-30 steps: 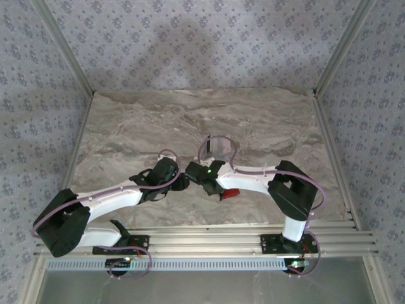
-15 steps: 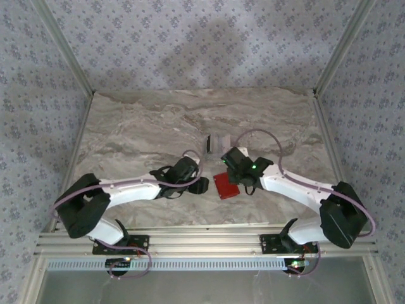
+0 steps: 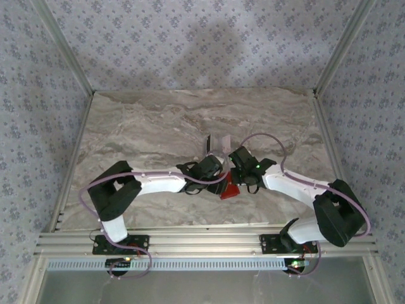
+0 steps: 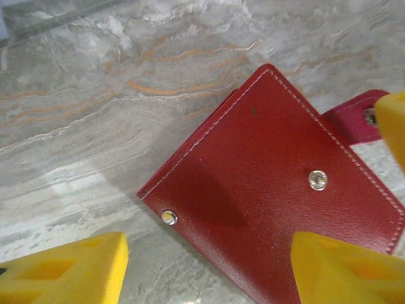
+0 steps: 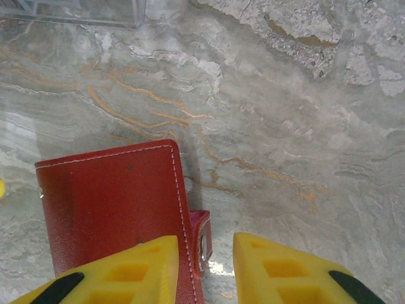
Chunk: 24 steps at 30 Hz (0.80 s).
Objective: Put the credit cards into the card holder
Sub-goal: Turn over the card holder at the center of the table, then close the button on the card holder.
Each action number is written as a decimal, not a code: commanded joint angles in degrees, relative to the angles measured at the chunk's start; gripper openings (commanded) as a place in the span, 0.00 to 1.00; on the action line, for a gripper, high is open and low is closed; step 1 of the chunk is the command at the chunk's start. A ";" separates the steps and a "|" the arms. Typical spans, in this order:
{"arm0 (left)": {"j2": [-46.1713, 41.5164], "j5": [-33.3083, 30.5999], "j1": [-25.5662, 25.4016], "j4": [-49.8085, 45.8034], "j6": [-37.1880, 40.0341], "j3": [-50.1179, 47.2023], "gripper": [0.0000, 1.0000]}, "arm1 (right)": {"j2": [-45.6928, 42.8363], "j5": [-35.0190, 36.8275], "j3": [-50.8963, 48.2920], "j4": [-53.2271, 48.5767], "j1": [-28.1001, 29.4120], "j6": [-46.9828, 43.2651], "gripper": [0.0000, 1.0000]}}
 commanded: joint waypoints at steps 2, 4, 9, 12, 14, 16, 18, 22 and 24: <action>1.75 -2.63 -0.54 -2.28 1.15 1.98 0.68 | 0.47 -0.36 0.43 0.10 -0.61 -0.20 0.25; 2.19 -3.31 -0.53 -2.48 0.98 2.00 0.68 | 0.36 -0.27 0.42 0.22 -0.73 -0.17 0.22; 2.99 -4.42 -0.54 -2.59 0.43 1.81 0.68 | 0.19 -0.62 0.19 0.73 -0.92 -0.33 0.18; 3.21 -4.80 -0.53 -2.48 0.19 1.64 0.67 | 0.22 -1.14 0.18 1.11 -1.06 -0.36 0.13; 3.51 -5.39 -0.45 -2.58 -0.07 1.54 0.67 | 0.10 -1.77 0.09 1.55 -1.09 -0.45 0.10; 3.77 -5.56 -0.41 -2.51 -0.24 1.54 0.67 | -0.06 -2.65 -0.19 2.20 -1.14 -0.53 0.08; 3.91 -5.48 -0.45 -2.32 -0.47 1.50 0.67 | -0.07 -3.64 -0.36 2.77 -1.39 -0.69 0.03; 3.89 -5.58 -0.43 -1.97 -0.78 1.19 0.67 | -0.85 -5.10 -0.96 3.79 -1.40 -0.84 0.00; 3.91 -5.57 -0.36 -1.80 -0.93 1.11 0.67 | -1.13 -5.32 -1.05 3.78 -1.43 -0.90 0.00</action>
